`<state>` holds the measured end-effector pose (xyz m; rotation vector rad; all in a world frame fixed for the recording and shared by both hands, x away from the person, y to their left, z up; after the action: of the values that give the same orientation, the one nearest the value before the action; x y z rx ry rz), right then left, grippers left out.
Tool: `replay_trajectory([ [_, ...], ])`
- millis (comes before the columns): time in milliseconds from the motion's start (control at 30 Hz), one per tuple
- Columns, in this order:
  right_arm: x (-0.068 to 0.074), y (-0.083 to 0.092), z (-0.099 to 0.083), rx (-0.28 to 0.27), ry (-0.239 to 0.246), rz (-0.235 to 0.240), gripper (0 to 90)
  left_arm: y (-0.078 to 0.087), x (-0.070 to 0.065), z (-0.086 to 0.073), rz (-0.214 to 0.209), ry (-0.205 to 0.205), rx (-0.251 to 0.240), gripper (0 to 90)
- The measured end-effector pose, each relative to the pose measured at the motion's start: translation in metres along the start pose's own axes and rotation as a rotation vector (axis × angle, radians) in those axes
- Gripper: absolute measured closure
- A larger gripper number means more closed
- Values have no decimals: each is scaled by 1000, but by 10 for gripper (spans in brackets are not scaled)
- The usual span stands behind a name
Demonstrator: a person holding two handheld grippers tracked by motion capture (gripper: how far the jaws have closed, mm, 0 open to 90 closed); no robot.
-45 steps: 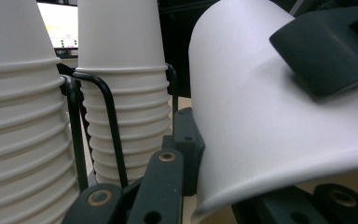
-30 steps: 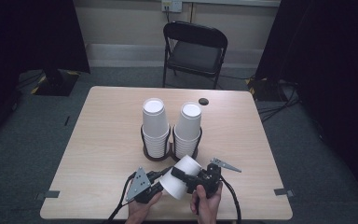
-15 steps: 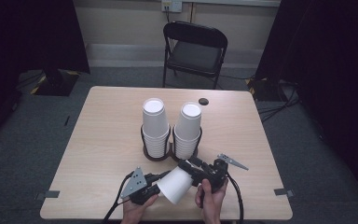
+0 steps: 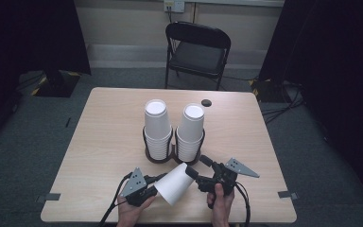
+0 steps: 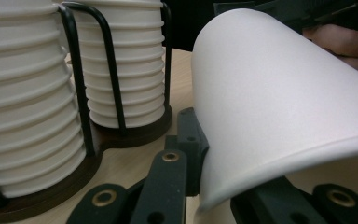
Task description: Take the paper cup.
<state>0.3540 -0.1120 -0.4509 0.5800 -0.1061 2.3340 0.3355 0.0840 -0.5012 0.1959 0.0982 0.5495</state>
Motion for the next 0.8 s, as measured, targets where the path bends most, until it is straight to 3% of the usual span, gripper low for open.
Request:
replay_trajectory([
  [100,-4,1,-1,-1,5,-33,206,3,4,0,5,12,12,860],
  [133,-7,3,-1,-25,24,-64,232,4,5,0,6,13,13,859],
  [233,-11,5,-1,-51,103,-96,123,9,12,-1,17,12,28,860],
  [333,-16,5,-5,-5,157,-168,141,11,14,-1,21,21,30,860],
  [367,-16,5,-5,-5,157,-168,141,12,16,0,23,22,28,860],
  [400,-16,6,-8,13,199,-144,129,14,18,2,22,25,24,859],
  [467,-15,7,-10,23,211,-134,125,15,19,3,26,23,24,859],
  [500,-14,10,-12,26,265,-132,126,15,21,4,30,27,28,859],
  [533,-14,10,-12,26,265,-132,126,15,21,4,30,27,28,859],
  [600,-13,12,-12,1,349,-149,125,15,23,5,30,29,36,859],
  [633,-14,13,-13,-19,399,-187,125,16,24,6,32,28,45,859],
  [800,-14,11,-19,3,428,-179,185,17,26,8,33,27,73,859],
])
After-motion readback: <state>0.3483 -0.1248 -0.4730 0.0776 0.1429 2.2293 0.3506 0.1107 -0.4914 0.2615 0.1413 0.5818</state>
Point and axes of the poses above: each handheld gripper's, and its own axes: y roughly backward along the jaws, z roughly out of its top, x roughly to its left, the point moved 6 cm from there along -y, roughly forward along the jaws, and after that the axes turned 3 degrees about -z, right-handed, at the moved point
